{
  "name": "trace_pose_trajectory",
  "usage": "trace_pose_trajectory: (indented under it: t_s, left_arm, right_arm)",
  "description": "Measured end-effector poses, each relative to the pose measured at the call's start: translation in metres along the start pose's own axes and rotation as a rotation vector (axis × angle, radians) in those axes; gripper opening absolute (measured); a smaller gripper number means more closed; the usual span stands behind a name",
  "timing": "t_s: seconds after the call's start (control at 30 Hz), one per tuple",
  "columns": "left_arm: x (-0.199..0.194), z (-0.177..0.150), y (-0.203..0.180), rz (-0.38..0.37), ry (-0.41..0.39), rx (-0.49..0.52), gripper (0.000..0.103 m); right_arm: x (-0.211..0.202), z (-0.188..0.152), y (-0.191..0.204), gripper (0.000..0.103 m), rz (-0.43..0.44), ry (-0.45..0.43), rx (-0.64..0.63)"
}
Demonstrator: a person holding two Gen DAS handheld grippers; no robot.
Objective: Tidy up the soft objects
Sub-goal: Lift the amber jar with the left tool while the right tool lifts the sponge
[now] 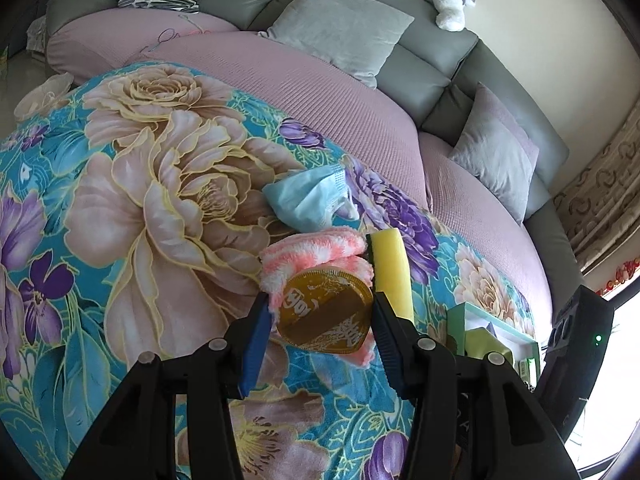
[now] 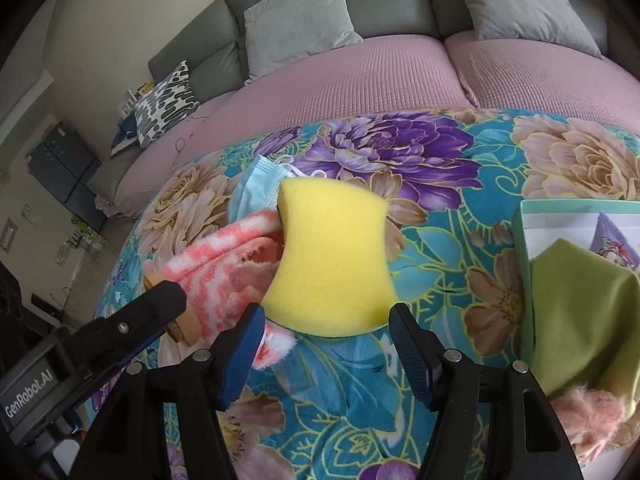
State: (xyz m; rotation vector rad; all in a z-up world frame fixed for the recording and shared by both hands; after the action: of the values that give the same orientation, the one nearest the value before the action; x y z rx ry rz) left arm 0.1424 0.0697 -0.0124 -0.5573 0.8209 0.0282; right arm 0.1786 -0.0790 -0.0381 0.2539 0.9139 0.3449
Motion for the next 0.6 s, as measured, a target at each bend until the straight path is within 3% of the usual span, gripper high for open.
trace_pose_trajectory:
  t_s: [0.3, 0.6]
  left_arm:
    - [0.009, -0.004, 0.009, 0.022, 0.028, -0.022, 0.051]
    - [0.014, -0.007, 0.010, 0.033, 0.046, -0.020, 0.051]
  right_arm:
    - [0.013, 0.003, -0.006, 0.077, 0.025, 0.003, 0.035]
    - [0.019, 0.000, -0.008, 0.077, 0.051, 0.010, 0.062]
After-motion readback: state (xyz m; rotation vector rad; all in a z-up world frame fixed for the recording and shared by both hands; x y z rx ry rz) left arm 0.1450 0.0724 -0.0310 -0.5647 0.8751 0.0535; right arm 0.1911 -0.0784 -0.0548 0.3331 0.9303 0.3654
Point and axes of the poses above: each gripper's, at about its wrist camera, not at the fingertips, and x roughly the way its jaws point, y to its left, z to its top, the point moved 6 cm from there along x, roughly the way its jaws point, and after that the axes turned 4 degrees about -y, right-handed, at the moved point
